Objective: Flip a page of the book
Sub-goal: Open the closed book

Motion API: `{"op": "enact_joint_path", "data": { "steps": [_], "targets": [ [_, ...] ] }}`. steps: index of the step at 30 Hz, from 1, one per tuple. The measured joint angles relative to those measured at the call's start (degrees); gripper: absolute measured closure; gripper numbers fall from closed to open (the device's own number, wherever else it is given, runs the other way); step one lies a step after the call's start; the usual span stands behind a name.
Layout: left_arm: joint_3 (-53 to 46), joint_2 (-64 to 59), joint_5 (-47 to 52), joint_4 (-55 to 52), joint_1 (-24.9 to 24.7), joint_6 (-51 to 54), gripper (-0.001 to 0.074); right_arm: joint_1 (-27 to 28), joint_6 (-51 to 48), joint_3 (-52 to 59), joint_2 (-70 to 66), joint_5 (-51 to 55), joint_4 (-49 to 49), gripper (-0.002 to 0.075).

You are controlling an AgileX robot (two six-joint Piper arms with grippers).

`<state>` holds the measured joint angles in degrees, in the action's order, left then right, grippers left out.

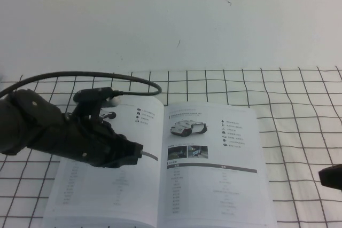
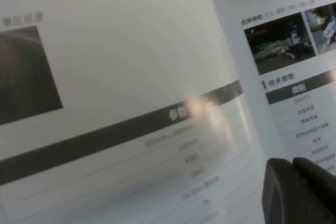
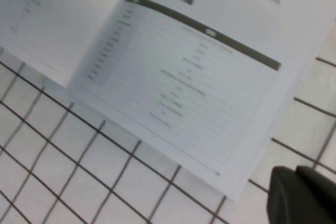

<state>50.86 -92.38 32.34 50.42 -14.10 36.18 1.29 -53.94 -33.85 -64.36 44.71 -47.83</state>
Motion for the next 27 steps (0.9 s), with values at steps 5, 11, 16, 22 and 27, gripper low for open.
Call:
{"op": "enact_joint_path", "data": {
  "steps": [5, 11, 16, 22, 27],
  "targets": [
    [0.0, -3.92, -2.37, -2.05, -0.32, -2.28, 0.0736, -3.02, -3.63, -0.71, -4.06, -3.19, -6.26, 0.0721],
    [0.0, -7.74, -4.57, -2.54, -0.32, -3.73, 0.0736, -11.39, -3.63, -4.1, -11.71, -6.58, -7.02, 0.0581],
    [0.1, -9.81, -5.17, -2.81, -0.32, -3.85, 0.0736, -15.0, -3.49, -8.34, -20.98, -10.36, -7.27, 0.0428],
    [0.43, -11.81, -5.51, -2.91, -0.32, -3.85, 0.0736, -15.21, -1.18, -13.81, -31.46, -12.53, -6.88, 0.0322],
    [0.62, -12.17, -5.4, -3.02, -0.32, -3.85, 0.0736, -15.21, 1.67, -17.78, -37.86, -10.96, -4.99, 0.0288]
  ]
}}
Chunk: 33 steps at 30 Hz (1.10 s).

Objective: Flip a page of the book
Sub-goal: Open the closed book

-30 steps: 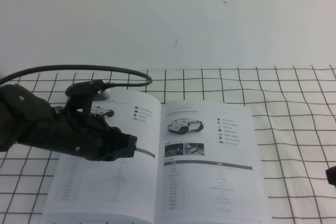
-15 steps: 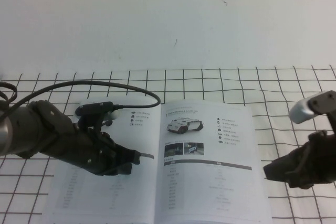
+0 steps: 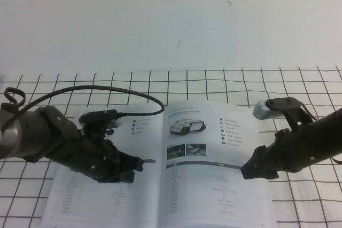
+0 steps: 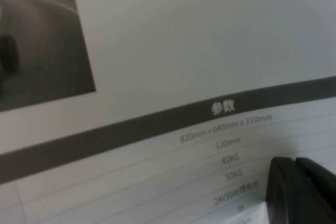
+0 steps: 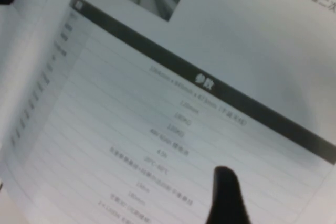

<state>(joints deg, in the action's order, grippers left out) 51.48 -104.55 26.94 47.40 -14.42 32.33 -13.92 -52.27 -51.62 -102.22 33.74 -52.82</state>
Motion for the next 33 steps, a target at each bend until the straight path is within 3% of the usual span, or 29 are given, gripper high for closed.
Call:
{"op": "enact_joint_path", "data": {
  "steps": [20, 27, 33],
  "targets": [
    [0.09, -0.09, 0.0, 0.78, 0.0, 0.0, 0.0736, -0.19, 10.4, -2.82, -5.07, -0.23, 5.72, 0.0281],
    [0.09, -0.09, 0.0, 1.02, 0.0, 0.0, 0.0736, 0.17, 9.27, -3.23, -6.09, 0.94, 0.66, 0.0281],
    [0.09, -0.11, 0.1, 2.4, 0.0, 0.0, 0.0736, 0.17, 2.86, -3.23, -6.69, 2.8, -9.61, 0.0281]
  ]
}}
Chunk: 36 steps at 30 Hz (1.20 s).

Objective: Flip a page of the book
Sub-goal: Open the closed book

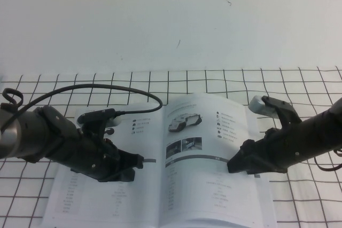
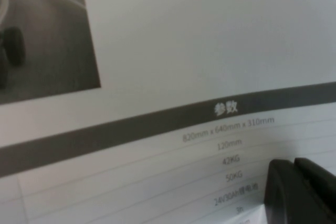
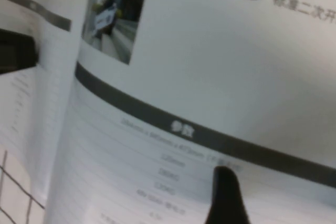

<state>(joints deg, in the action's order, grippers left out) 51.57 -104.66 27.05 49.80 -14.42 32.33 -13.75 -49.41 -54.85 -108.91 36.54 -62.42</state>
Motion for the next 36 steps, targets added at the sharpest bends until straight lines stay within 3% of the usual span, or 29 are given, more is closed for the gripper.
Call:
{"op": "enact_joint_path", "data": {
  "steps": [9, 13, 16, 21, 24, 36],
  "targets": [
    [0.0, -0.1, 0.0, 0.32, 0.0, 0.0, 0.0736, 0.0, -9.97, 0.0, 0.0, 3.91, -13.55, 0.028],
    [0.0, -0.1, 0.0, 0.32, 0.0, 0.0, 0.0736, -0.1, -10.99, -0.23, 0.0, 5.09, -14.05, 0.028],
    [0.0, -0.1, 0.0, 0.32, 0.0, 0.0, 0.0736, -0.1, -7.57, -1.74, 0.86, 5.51, -5.84, 0.028],
    [0.0, -0.1, 0.0, 0.4, 0.0, 0.11, 0.0736, -0.1, 5.38, -5.1, 3.62, 7.35, 16.18, 0.028],
    [0.0, -0.1, 0.0, 0.4, 0.0, 0.11, 0.0736, -0.1, 10.19, -5.34, 3.48, 7.34, 23.19, 0.028],
    [0.0, -0.1, 0.0, 0.4, 0.0, 0.33, 0.0736, -0.1, 13.13, -5.73, -1.49, 6.49, 24.17, 0.028]
  ]
}}
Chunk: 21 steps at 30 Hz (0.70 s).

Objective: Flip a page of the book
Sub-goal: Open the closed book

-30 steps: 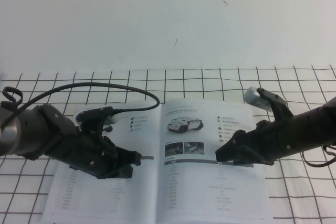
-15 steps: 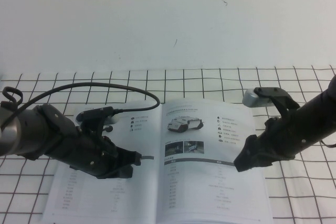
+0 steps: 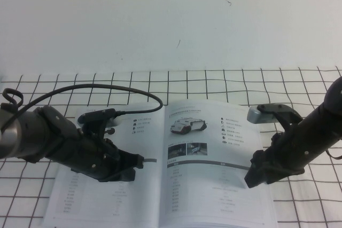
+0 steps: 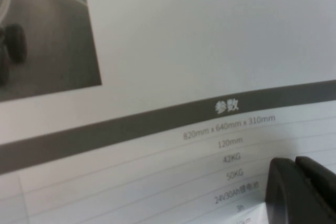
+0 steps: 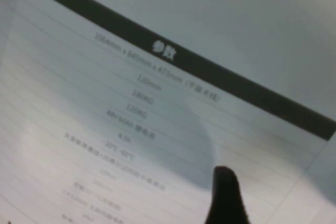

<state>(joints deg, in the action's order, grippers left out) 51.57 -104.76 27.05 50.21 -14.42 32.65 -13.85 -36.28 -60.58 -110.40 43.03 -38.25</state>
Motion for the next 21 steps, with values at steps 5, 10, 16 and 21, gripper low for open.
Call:
{"op": "enact_joint_path", "data": {
  "steps": [5, 10, 16, 21],
  "targets": [
    [0.0, 0.0, -0.1, 0.25, 0.0, 0.12, 0.0736, 0.0, 0.57, 0.0, 0.0, 0.0, -0.59, 0.028],
    [0.0, 0.0, -0.1, 0.5, 0.0, 0.23, 0.0736, 0.11, -4.21, 0.0, -0.45, -0.5, -9.92, 0.028],
    [0.0, 0.0, -0.2, 1.08, 0.0, 0.29, 0.0736, 0.01, -10.96, 0.0, -0.74, -0.84, -21.23, 0.028],
    [0.0, 0.0, -0.2, 1.08, 0.0, 0.5, 0.0736, 0.01, -11.17, -0.52, -0.49, 1.06, -19.81, 0.0278]
  ]
}}
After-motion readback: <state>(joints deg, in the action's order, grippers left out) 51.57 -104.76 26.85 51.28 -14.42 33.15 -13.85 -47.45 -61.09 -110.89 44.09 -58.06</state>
